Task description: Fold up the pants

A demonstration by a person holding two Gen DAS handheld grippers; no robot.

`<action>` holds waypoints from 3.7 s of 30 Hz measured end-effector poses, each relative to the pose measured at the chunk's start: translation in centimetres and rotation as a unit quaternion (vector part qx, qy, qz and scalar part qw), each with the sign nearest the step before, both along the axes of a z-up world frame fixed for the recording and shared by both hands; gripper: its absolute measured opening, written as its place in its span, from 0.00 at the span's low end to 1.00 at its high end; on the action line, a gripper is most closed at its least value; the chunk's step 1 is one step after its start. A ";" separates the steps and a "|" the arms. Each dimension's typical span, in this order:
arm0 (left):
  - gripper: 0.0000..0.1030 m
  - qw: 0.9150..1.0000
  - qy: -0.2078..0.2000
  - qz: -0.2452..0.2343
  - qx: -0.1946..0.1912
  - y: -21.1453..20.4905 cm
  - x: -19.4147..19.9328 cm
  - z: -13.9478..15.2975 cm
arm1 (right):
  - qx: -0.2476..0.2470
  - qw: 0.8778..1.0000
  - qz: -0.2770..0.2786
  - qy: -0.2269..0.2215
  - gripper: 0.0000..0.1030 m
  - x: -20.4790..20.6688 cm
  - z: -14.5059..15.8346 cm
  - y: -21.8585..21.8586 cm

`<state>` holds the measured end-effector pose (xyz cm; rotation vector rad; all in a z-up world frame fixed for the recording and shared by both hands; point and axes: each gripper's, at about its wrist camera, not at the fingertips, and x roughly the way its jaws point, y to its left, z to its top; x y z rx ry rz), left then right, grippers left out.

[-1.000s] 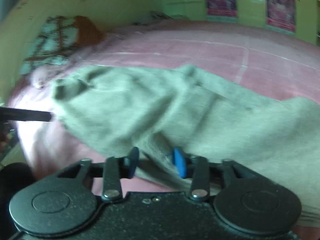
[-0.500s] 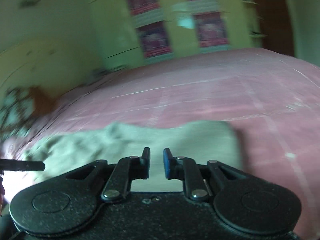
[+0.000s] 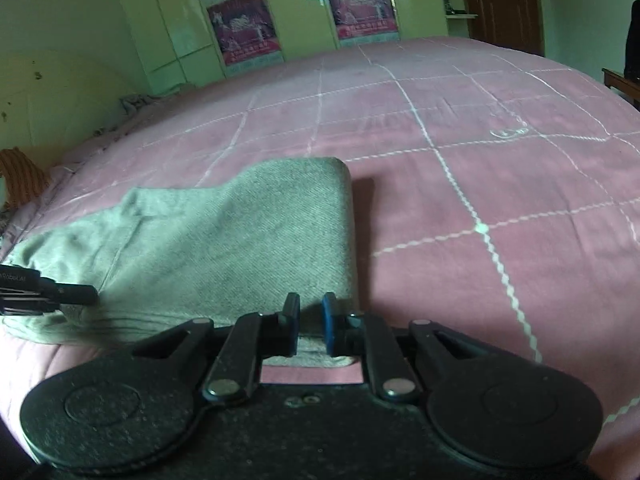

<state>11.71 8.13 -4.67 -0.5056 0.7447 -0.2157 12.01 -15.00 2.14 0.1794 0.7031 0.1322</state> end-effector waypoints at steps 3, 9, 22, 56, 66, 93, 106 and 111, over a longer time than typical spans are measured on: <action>0.15 0.999 0.011 -0.007 0.033 0.1 -1.6 -1.4 | -0.011 1.000 0.001 -0.012 0.09 -0.6 0.6 -0.2; 0.17 0.996 -0.012 0.030 0.081 1.4 -1.3 1.2 | -0.007 1.000 0.000 -0.029 0.13 -0.1 1.7 -0.9; 0.23 0.992 0.021 0.004 0.126 -1.8 4.8 1.5 | -0.063 0.997 0.009 0.033 0.17 11.4 0.2 0.6; 0.35 0.937 -0.043 0.278 -0.209 27.9 -1.2 -10.2 | 0.028 0.997 -0.054 -0.039 0.37 -0.8 0.8 -4.6; 0.35 0.947 -0.034 0.268 -0.176 28.2 -1.0 -9.1 | 0.046 0.994 -0.094 -0.035 0.37 -0.8 1.1 -6.0; 0.35 0.969 -0.142 -0.118 0.162 -11.6 7.3 9.7 | 0.102 0.960 -0.231 -0.119 0.51 -1.8 1.8 -12.0; 0.78 0.966 -0.140 -0.147 0.158 -16.4 0.4 8.9 | 0.155 0.953 -0.233 -0.117 0.58 -1.9 0.8 -13.9; 0.78 0.970 -0.169 -0.041 0.168 -7.9 -3.8 10.7 | 0.147 0.955 -0.221 -0.129 0.59 -2.2 1.1 -13.3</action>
